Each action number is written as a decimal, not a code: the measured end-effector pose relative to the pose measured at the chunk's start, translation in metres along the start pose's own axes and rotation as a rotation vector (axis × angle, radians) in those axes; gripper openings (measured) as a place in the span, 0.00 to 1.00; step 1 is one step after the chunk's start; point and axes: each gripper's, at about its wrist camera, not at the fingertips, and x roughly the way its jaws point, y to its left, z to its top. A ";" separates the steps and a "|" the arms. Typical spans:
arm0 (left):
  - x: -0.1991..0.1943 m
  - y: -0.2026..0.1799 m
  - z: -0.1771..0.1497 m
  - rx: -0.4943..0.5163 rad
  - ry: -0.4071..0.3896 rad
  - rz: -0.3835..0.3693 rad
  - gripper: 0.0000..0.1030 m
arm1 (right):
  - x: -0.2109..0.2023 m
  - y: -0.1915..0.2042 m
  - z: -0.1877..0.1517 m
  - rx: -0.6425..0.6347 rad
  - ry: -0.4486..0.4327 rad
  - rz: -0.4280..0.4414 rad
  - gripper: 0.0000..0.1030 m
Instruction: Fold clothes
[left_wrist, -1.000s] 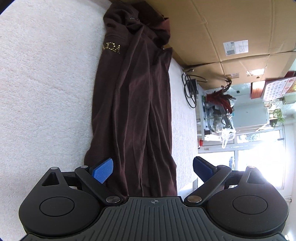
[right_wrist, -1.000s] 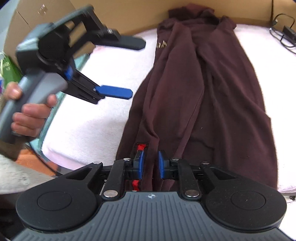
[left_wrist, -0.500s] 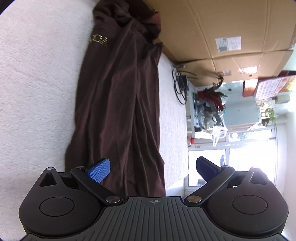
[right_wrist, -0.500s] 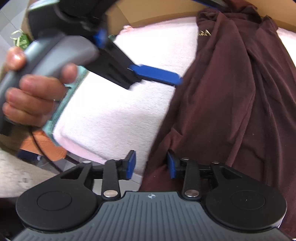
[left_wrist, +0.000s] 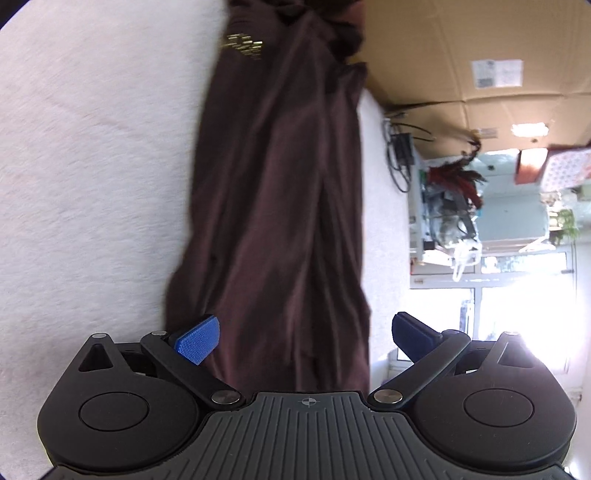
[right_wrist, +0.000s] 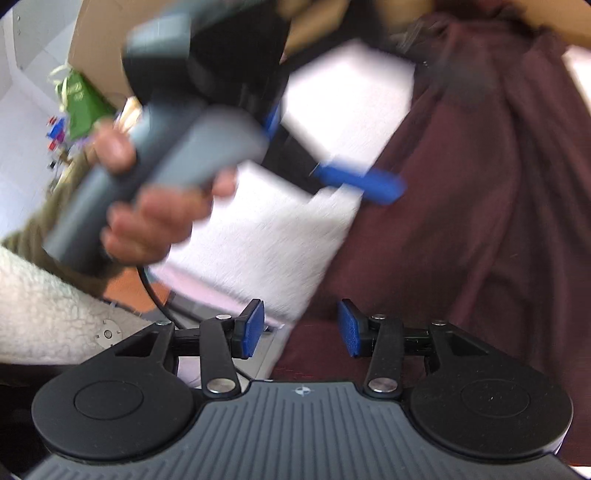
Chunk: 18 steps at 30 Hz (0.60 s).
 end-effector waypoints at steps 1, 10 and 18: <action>-0.001 0.005 0.000 -0.017 -0.003 -0.001 1.00 | -0.007 -0.007 0.002 0.014 -0.019 -0.023 0.48; -0.011 0.001 0.005 -0.026 -0.031 -0.015 1.00 | -0.021 -0.070 0.031 0.110 -0.278 -0.221 0.43; -0.002 -0.010 -0.004 -0.002 -0.004 -0.013 1.00 | -0.010 -0.107 0.102 0.216 -0.377 -0.131 0.27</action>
